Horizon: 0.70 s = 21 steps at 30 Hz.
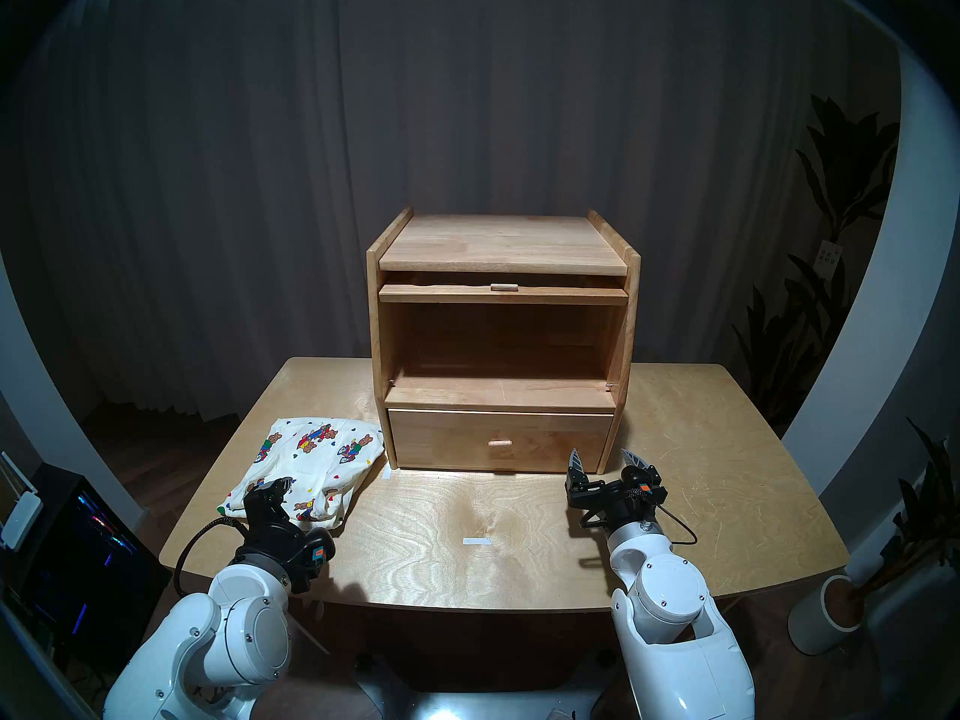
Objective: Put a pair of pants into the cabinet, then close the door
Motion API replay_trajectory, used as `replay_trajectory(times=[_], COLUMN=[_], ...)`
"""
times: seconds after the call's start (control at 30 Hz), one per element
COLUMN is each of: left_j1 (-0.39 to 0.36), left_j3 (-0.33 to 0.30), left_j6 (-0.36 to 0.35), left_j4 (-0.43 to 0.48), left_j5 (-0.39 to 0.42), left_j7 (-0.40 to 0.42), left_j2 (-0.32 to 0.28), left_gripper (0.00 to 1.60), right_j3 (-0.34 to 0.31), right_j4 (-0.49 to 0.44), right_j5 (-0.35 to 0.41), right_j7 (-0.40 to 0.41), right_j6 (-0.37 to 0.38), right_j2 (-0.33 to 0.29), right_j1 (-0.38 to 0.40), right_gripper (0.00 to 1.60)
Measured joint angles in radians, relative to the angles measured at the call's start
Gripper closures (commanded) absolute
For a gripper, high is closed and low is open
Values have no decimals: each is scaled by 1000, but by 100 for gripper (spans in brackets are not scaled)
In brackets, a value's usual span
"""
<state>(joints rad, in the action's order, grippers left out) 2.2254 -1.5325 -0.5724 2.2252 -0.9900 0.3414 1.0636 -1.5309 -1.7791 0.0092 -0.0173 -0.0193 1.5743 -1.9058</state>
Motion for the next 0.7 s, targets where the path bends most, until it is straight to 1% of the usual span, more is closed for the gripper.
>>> replay_trajectory(times=[0.13, 0.23, 0.4, 0.57, 0.7], left_j1=[-31, -56, -107, -156, -194], left_j3=[51, 75, 70, 57, 56], left_j6=[-29, -40, -47, -48, -45], left_j4=[0, -6, -55, -99, -137], left_j5=[-34, -52, -81, -98, -103], left_j7=[86, 152, 242, 293, 305], left_j2=[-37, -67, -110, -139, -146], left_gripper=[0, 0, 0, 0, 0], right_j3=[0, 0, 0, 0, 0], right_j4=[-1, -1, -1, -1, -1], right_j5=[0, 0, 0, 0, 0], right_j7=[0, 0, 0, 0, 0], right_j6=[0, 0, 0, 0, 0], right_j2=[0, 0, 0, 0, 0], right_j1=[0, 0, 0, 0, 0], right_gripper=[0, 0, 0, 0, 0])
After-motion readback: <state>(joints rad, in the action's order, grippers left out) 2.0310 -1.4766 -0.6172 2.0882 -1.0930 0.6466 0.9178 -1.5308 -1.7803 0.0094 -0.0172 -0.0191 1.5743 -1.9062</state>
